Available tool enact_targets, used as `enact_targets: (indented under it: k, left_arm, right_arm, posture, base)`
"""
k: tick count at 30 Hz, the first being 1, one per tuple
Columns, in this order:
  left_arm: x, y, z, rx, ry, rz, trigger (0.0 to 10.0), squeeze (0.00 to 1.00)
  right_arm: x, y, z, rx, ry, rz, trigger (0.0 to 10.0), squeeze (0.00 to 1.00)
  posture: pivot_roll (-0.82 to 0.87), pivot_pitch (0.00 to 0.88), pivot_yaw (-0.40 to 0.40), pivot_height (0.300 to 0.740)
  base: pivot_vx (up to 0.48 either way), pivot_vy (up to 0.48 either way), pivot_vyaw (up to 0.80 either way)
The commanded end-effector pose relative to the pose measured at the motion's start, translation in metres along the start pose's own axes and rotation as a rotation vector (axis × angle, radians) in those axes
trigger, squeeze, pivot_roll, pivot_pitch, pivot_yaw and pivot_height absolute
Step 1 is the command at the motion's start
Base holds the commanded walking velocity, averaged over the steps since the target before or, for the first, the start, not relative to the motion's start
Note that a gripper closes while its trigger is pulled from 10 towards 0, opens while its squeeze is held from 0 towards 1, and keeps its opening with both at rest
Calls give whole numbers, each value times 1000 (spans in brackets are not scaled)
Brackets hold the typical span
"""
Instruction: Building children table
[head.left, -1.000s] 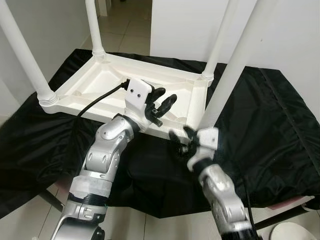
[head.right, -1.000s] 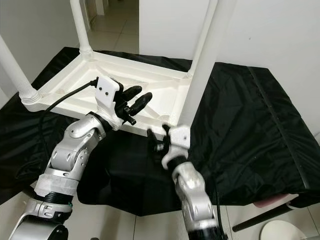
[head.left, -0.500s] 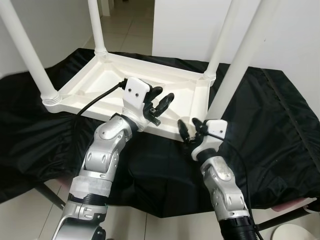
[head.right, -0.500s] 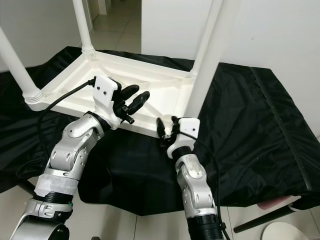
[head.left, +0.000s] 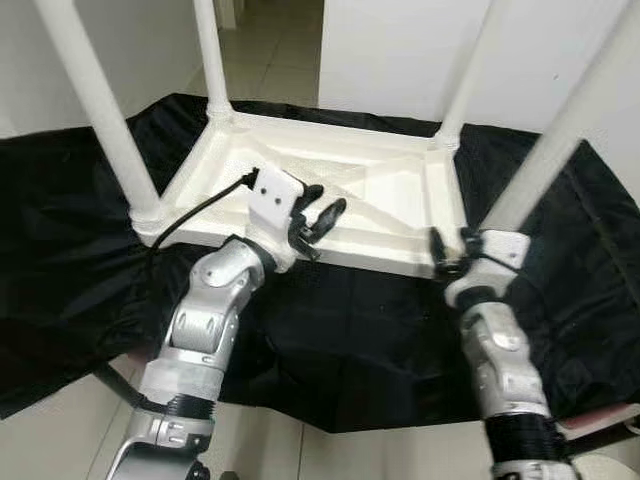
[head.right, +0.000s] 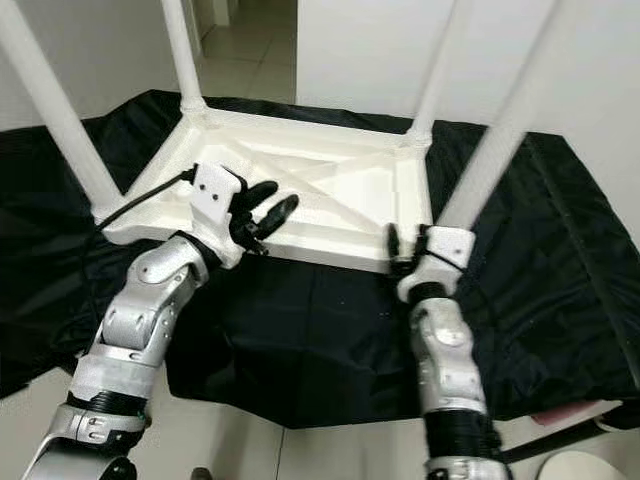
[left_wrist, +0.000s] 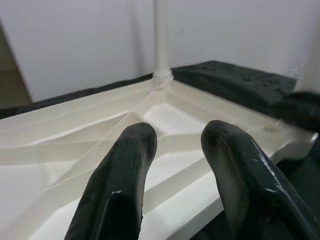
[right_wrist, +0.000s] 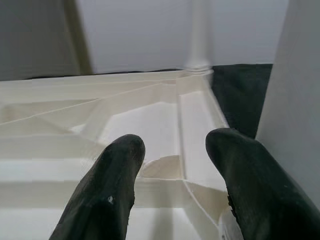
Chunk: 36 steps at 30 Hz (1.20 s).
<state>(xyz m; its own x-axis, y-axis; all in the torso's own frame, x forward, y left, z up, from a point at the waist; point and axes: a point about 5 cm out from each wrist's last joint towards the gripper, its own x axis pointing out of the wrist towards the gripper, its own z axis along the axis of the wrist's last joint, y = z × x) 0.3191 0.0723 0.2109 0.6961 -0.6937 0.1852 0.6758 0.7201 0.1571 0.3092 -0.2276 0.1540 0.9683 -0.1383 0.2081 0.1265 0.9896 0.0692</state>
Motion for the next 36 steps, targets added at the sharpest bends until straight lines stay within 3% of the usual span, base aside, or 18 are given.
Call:
enact_targets:
  k: [1,11,17,19,20,22,26,27,36]
  left_arm:
    - [0,2,-6,9,24,83,10000,0]
    - [1,-3,-10,18,39,50,10000,0]
    - [0,-9,-13,19,55,13,10000,0]
    - [-3,-16,-23,32,95,-44,10000,0]
    - [-3,-16,-23,32,95,-44,10000,0]
    - [-8,-24,-36,43,153,-92,10000,0]
    - [-10,-30,-45,48,195,-109,10000,0]
    - [-12,-31,-60,82,282,-95,10000,0]
    - [-10,-19,-82,133,413,-16,10000,0]
  right_arm:
    - [-4,-29,-2,-12,6,-124,10000,0]
    - [-9,-59,0,-55,-2,-198,10000,0]
    - [-11,-61,-1,-58,-5,-196,10000,0]
    - [-10,-34,-2,-16,-13,-90,10000,0]
    - [-10,-34,-2,-16,-13,-90,10000,0]
    - [-11,-7,-1,41,-25,2,10000,0]
    - [-11,11,0,93,-29,50,10000,0]
    - [-13,26,2,116,-36,100,10000,0]
    - [-18,50,9,160,-42,178,10000,0]
  posture:
    - [4,65,18,740]
    - [-3,70,40,740]
    - [-4,71,49,740]
    - [-5,72,53,740]
    - [-5,72,53,740]
    - [-2,71,56,740]
    - [1,69,55,740]
    - [-1,69,54,740]
    - [-9,69,43,740]
  base:
    - [0,0,0]
    - [0,0,0]
    - [0,0,0]
    - [0,0,0]
    - [0,0,0]
    - [0,0,0]
    - [0,0,0]
    - [0,0,0]
    - [0,0,0]
